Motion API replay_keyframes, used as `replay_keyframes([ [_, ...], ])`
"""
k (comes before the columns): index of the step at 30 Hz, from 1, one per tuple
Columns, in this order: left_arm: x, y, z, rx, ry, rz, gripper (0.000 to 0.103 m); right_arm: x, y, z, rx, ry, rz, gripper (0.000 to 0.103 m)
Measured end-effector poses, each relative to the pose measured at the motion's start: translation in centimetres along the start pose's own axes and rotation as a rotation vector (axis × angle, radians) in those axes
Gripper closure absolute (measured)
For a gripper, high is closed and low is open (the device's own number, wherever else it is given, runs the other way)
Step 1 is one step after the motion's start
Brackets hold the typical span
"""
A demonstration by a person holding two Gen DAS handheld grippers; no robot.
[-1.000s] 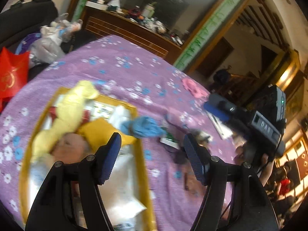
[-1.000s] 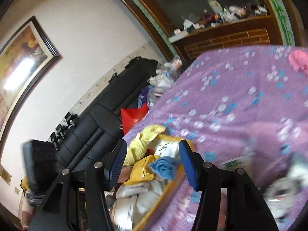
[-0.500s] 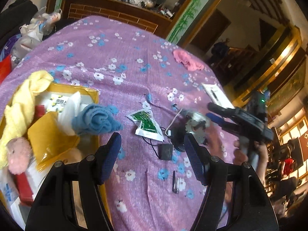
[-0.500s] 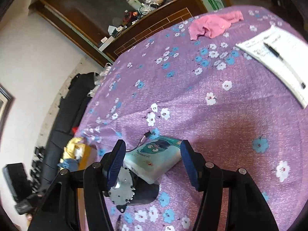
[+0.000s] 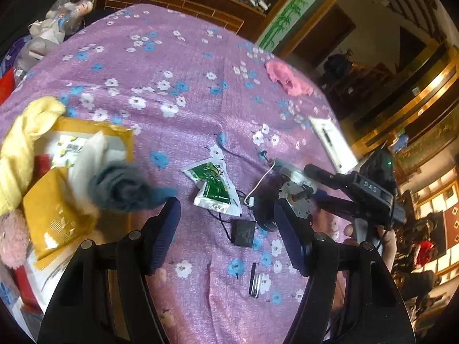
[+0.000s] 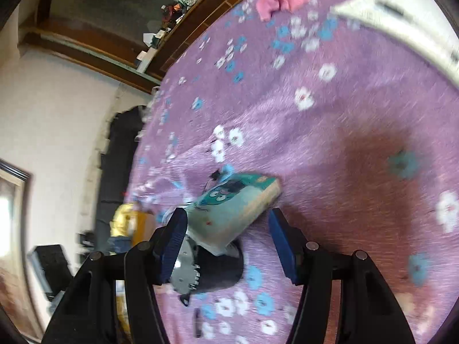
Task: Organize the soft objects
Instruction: 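Grasp the green-printed sachet with the left tool while the right tool grasps the cartoon tissue pack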
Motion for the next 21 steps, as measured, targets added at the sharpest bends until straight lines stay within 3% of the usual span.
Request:
replay_keyframes([
  [5,4.5,-0.1,-0.6,-0.026,-0.116,-0.049,0.036,0.7,0.8,0.5,0.054,-0.003,-0.01,0.047],
  [9,7.7,-0.6,-0.6,-0.012,-0.17,-0.119,0.036,0.6,0.7,0.5,0.043,0.0,-0.009,0.072],
  [11,9.0,-1.3,-0.2,-0.067,-0.201,-0.116,0.039,0.3,0.4,0.4,0.036,0.013,-0.019,0.08],
  [13,9.8,-1.8,0.1,-0.086,-0.218,-0.126,0.058,-0.1,-0.1,0.1,0.015,0.036,-0.017,0.086],
  [15,9.7,-1.7,-0.1,-0.043,-0.195,-0.162,0.065,-0.4,-0.6,0.0,-0.008,0.052,-0.016,0.091],
  [21,7.8,-2.0,-0.8,-0.064,-0.126,-0.094,0.071,-2.4,-2.5,-0.5,-0.124,0.159,-0.019,0.093],
])
Point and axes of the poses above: each gripper's, at about its wrist camera, not at the fingertips, and x roughly the way its jaws point, y to its right, z to its underside, the point moved 4 cm from there along x, roughly the way its jaws point, and after that the axes turned 14 degrees about y, right-handed, at the moved point
